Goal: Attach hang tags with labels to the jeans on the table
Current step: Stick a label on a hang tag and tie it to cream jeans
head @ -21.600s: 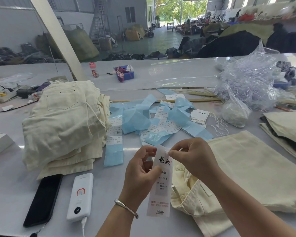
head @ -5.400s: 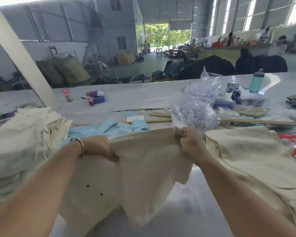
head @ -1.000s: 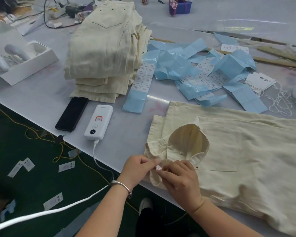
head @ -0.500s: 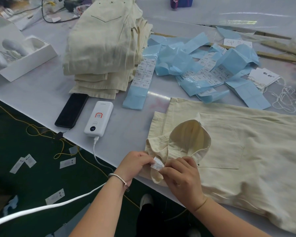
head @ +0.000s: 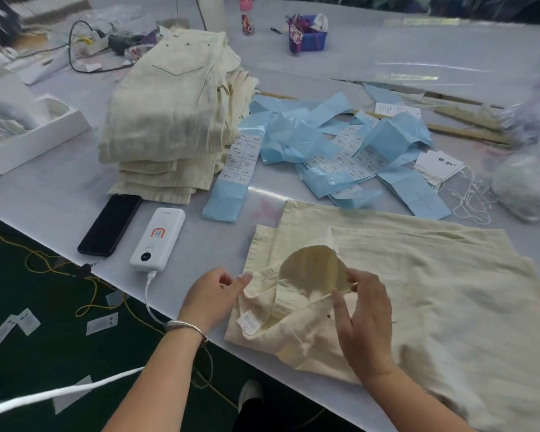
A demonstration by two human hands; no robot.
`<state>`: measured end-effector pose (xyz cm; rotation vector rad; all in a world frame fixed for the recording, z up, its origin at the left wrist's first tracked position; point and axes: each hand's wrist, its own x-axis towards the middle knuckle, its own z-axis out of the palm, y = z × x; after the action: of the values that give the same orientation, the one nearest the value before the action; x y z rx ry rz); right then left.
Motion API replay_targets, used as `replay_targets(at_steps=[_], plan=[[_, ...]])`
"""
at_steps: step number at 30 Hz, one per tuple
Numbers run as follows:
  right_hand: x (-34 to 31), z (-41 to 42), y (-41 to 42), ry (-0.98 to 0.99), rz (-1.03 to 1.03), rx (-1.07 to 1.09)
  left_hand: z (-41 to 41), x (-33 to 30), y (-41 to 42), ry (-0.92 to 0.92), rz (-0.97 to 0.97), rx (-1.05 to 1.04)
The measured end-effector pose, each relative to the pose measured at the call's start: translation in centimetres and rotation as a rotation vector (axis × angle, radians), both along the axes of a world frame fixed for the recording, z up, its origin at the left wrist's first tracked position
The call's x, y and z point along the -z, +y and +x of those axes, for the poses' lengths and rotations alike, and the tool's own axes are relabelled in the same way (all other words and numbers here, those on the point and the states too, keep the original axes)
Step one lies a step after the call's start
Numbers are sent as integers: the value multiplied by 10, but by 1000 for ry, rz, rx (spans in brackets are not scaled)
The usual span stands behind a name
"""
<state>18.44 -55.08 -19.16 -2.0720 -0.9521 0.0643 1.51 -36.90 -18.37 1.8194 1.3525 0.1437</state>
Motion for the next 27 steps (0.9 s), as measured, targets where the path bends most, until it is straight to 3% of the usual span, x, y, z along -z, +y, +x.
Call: replay_targets(at_steps=[4, 8, 13, 16, 19, 22, 27], plan=[[-4, 18, 4, 451, -195, 102, 30, 2, -15, -88, 23, 13], [-16, 33, 32, 589, -356, 152, 36, 6, 9, -74, 151, -125], [-37, 34, 77, 1135, -67, -220, 63, 8, 68, -184, 49, -130], [-32, 33, 108, 1171, -126, -361, 94, 8, 102, -321, -58, -141], [-21, 42, 131, 1213, -174, -230, 126, 12, 122, -344, -129, -6], [-15, 54, 143, 1294, -88, -59, 160, 21, 135, -292, -94, 99], [-8, 73, 145, 1066, 70, 140, 245, 27, 160, -355, 83, 221]])
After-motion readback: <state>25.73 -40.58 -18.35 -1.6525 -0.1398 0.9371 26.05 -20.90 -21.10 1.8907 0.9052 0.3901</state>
